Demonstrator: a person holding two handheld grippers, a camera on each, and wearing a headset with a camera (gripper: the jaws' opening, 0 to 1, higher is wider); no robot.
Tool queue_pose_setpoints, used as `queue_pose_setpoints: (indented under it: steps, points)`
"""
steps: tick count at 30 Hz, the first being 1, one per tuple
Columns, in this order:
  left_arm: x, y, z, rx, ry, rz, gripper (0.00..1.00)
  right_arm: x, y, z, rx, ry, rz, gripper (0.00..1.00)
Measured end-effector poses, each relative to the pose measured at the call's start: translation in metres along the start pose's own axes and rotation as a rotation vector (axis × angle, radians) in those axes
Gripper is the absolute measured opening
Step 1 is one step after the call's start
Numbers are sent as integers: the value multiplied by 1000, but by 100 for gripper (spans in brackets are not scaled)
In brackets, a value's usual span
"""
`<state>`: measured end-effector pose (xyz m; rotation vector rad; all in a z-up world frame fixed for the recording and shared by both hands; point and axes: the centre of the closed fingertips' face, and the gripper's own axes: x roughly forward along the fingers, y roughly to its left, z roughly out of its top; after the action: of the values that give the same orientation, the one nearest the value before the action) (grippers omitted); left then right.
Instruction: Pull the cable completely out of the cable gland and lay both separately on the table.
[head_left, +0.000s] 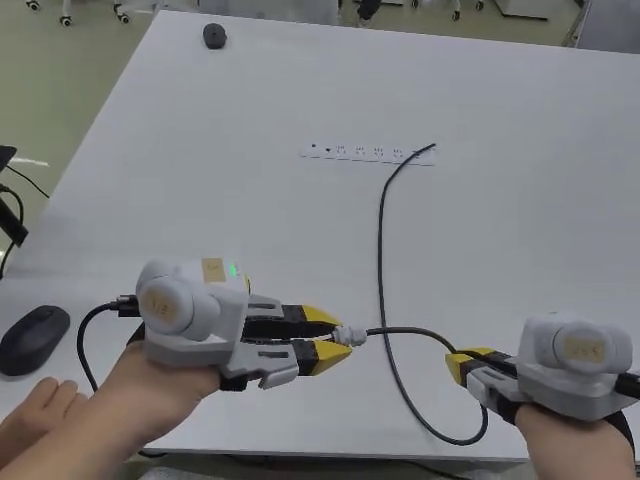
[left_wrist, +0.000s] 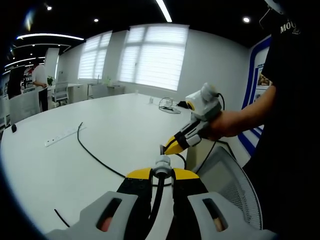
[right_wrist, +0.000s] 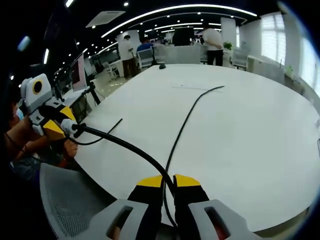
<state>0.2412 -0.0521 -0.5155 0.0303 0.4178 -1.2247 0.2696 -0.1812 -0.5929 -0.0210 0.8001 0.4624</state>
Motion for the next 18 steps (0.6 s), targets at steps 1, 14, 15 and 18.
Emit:
queue_pose_setpoints:
  steps: [1,14,15,18]
  points:
    - [0,0,0,-1,0,0,15,0,0,0,-1,0,0,2]
    - [3,8,3,-7,-14,-15,15,-16,3,10,-330,17,-56,13]
    - [3,8,3,-6,-15,-18,15,-17,7,13,-338,3,-52,12]
    - [5,5,3,3,-9,-32,15,-24,19,24,-363,-25,-48,14]
